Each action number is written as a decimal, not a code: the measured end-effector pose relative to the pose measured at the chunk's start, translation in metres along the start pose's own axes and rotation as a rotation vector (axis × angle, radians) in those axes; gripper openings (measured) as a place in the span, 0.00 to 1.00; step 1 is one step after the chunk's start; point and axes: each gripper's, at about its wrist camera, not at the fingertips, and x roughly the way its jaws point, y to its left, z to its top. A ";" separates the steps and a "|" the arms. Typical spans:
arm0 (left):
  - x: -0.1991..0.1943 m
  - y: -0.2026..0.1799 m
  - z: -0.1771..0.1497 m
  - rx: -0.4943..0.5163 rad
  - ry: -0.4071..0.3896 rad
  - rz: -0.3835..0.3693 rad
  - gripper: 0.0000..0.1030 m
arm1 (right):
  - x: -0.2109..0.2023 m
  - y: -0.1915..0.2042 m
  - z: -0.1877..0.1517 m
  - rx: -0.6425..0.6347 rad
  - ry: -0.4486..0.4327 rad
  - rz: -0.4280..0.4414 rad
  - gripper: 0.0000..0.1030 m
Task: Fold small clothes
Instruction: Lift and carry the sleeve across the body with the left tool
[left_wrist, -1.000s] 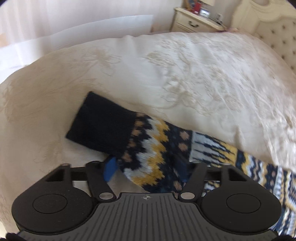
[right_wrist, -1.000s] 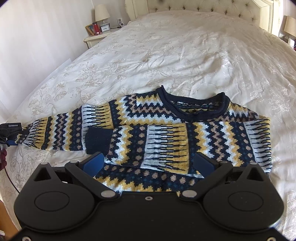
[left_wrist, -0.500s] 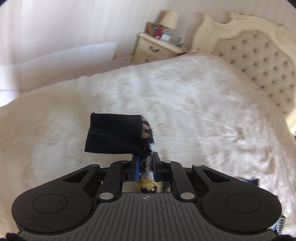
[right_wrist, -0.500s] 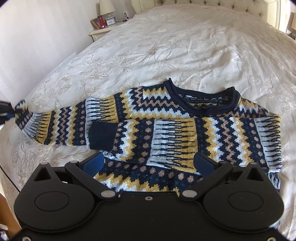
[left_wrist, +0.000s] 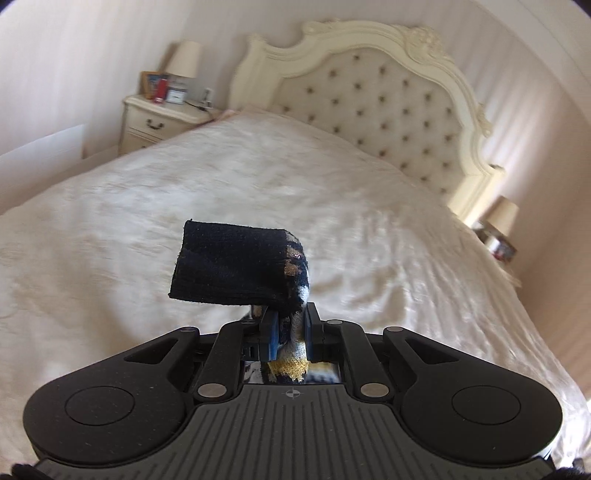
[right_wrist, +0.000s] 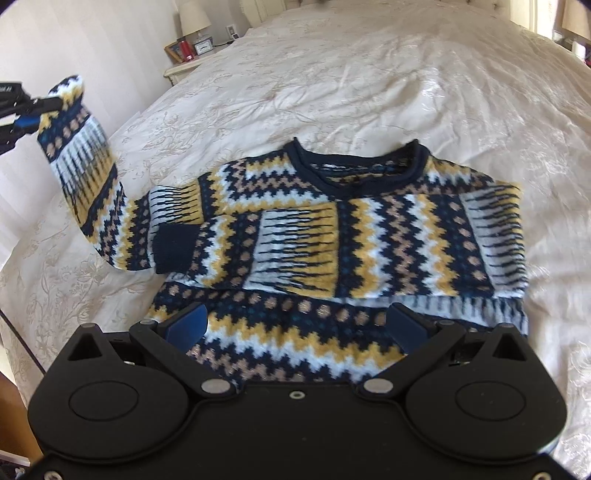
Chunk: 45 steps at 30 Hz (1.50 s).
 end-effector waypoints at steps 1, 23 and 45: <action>0.007 -0.011 -0.005 -0.001 0.010 -0.019 0.12 | -0.002 -0.005 -0.001 0.007 -0.001 -0.002 1.00; 0.102 -0.158 -0.105 0.250 0.263 -0.153 0.25 | -0.015 -0.078 -0.010 0.083 0.007 -0.042 0.99; 0.127 0.016 -0.114 0.141 0.438 0.222 0.29 | 0.062 -0.044 0.067 -0.020 0.018 -0.081 0.99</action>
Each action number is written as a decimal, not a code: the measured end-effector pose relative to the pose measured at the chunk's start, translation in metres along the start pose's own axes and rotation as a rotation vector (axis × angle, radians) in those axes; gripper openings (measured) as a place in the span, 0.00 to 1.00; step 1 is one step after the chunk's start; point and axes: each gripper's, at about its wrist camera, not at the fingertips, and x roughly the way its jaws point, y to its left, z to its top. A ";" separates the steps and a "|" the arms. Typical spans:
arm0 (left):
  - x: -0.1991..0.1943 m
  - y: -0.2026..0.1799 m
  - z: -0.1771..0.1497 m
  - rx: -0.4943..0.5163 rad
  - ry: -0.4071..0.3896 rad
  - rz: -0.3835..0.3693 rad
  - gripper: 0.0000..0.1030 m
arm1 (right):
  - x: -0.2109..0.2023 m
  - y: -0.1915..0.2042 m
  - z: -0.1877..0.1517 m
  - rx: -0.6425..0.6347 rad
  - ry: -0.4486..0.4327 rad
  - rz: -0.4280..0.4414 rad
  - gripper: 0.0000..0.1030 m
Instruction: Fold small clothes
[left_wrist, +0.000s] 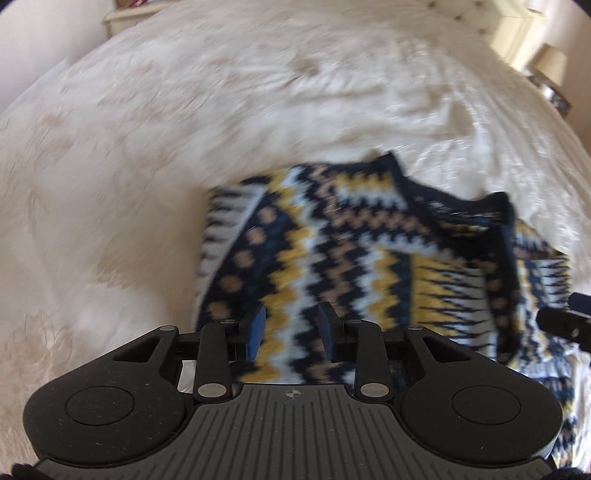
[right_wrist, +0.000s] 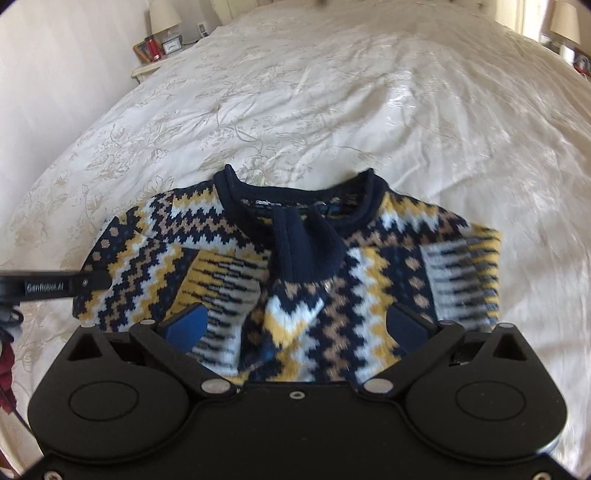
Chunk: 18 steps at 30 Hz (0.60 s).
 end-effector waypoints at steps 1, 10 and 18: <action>0.005 0.006 0.000 -0.022 0.014 -0.001 0.29 | 0.007 0.003 0.005 -0.008 0.008 0.003 0.99; 0.022 0.015 0.004 -0.043 0.037 0.000 0.31 | 0.059 0.008 0.035 -0.047 0.049 -0.070 0.99; 0.019 0.016 0.004 -0.046 0.037 -0.003 0.31 | 0.035 -0.045 0.017 0.073 0.071 -0.204 0.99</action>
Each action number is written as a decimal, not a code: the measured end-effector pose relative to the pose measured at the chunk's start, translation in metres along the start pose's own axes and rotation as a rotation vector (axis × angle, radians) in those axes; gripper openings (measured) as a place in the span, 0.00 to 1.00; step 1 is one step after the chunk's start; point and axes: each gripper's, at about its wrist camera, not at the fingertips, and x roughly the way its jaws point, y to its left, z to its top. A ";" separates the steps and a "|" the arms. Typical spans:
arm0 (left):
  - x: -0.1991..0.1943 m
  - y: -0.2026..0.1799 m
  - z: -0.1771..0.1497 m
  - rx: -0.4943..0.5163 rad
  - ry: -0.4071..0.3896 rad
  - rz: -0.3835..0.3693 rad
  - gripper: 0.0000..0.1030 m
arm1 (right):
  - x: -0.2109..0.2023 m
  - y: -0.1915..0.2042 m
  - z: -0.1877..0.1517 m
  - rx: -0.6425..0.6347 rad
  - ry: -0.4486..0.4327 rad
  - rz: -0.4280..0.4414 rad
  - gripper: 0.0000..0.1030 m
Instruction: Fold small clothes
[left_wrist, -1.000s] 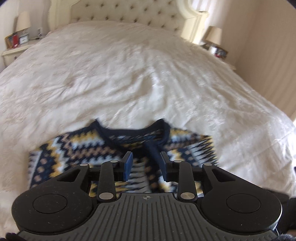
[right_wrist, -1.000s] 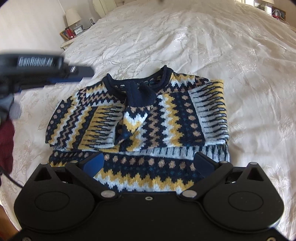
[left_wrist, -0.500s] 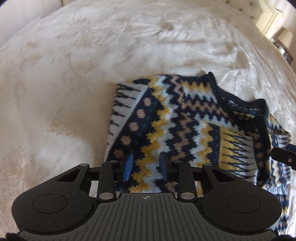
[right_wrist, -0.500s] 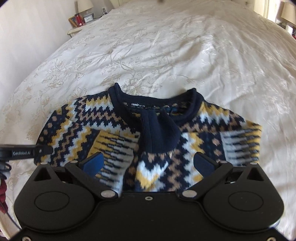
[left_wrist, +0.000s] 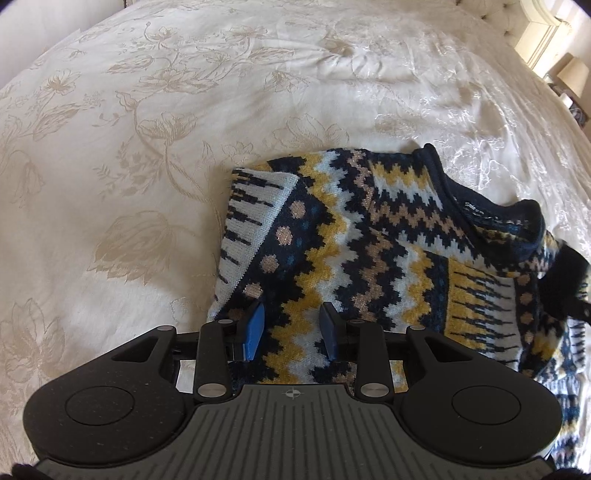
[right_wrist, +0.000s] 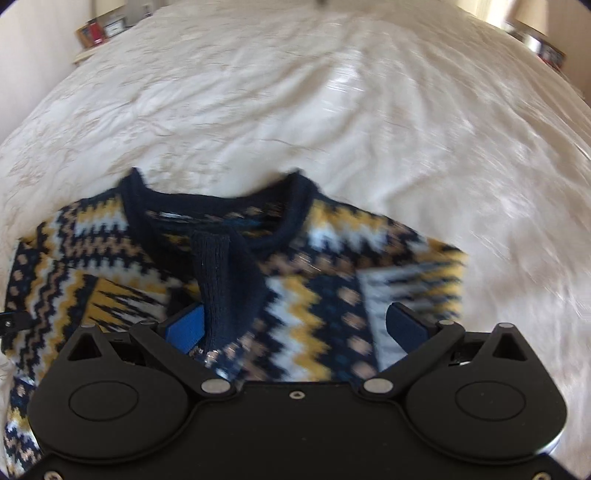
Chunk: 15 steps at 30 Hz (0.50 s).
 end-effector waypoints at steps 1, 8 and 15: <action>0.000 -0.001 0.000 0.000 0.000 0.001 0.31 | -0.004 -0.010 -0.006 0.022 0.006 -0.014 0.99; -0.010 -0.004 -0.001 0.008 -0.012 0.002 0.32 | -0.030 -0.055 -0.037 0.133 -0.009 -0.007 0.99; -0.033 -0.007 -0.011 0.047 -0.055 0.000 0.32 | -0.026 -0.052 -0.036 0.137 -0.061 0.173 0.89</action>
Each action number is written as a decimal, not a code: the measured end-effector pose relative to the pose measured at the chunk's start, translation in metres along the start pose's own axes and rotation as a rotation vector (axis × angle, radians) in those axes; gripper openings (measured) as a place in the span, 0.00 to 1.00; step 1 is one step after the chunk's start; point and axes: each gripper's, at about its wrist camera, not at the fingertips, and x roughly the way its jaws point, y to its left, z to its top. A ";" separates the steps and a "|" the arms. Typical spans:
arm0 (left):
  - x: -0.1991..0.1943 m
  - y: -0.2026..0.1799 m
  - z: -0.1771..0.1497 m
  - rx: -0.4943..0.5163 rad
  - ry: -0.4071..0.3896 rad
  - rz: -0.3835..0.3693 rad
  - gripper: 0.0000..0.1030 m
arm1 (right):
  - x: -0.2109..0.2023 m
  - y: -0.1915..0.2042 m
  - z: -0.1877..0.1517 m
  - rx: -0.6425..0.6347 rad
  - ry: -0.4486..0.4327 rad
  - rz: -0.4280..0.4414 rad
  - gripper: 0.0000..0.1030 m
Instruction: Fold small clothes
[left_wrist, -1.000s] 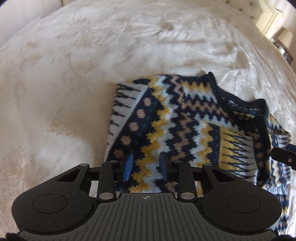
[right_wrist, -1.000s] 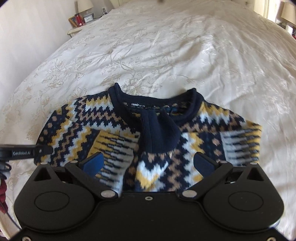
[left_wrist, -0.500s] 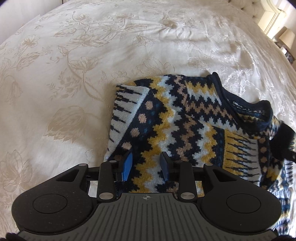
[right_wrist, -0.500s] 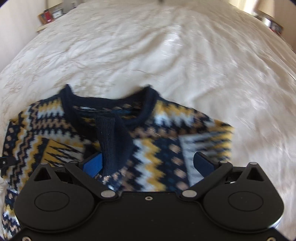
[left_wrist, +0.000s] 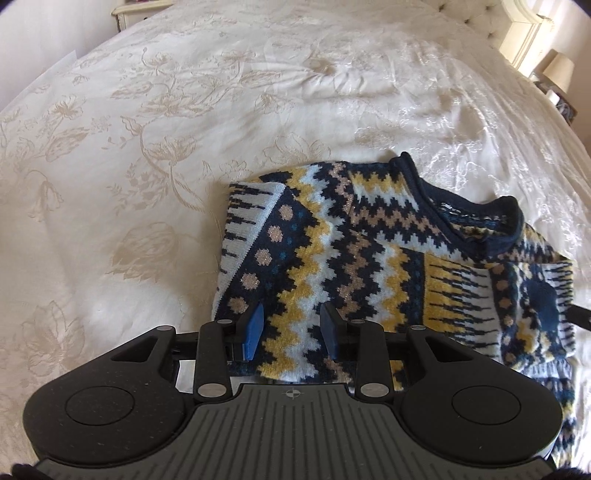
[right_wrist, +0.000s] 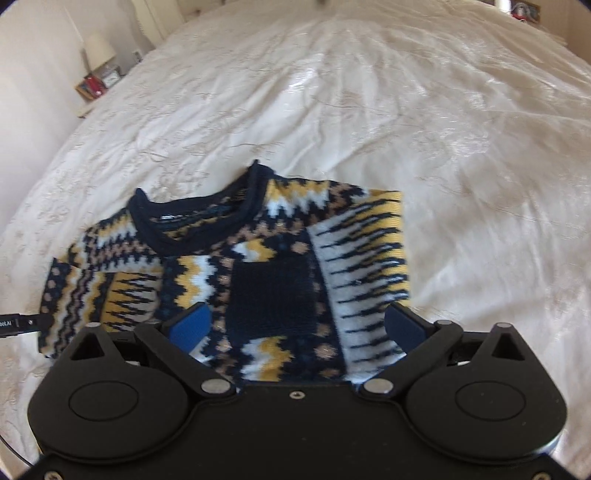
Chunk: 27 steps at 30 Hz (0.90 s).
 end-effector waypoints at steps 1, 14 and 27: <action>-0.003 0.000 -0.002 0.003 -0.006 0.000 0.32 | 0.003 0.001 0.002 -0.003 0.002 0.014 0.83; -0.014 0.013 -0.010 -0.006 -0.011 0.029 0.32 | 0.043 0.003 0.012 0.018 0.100 0.042 0.44; -0.004 0.005 0.021 0.008 -0.057 0.024 0.32 | -0.026 0.012 0.035 -0.036 -0.029 0.048 0.15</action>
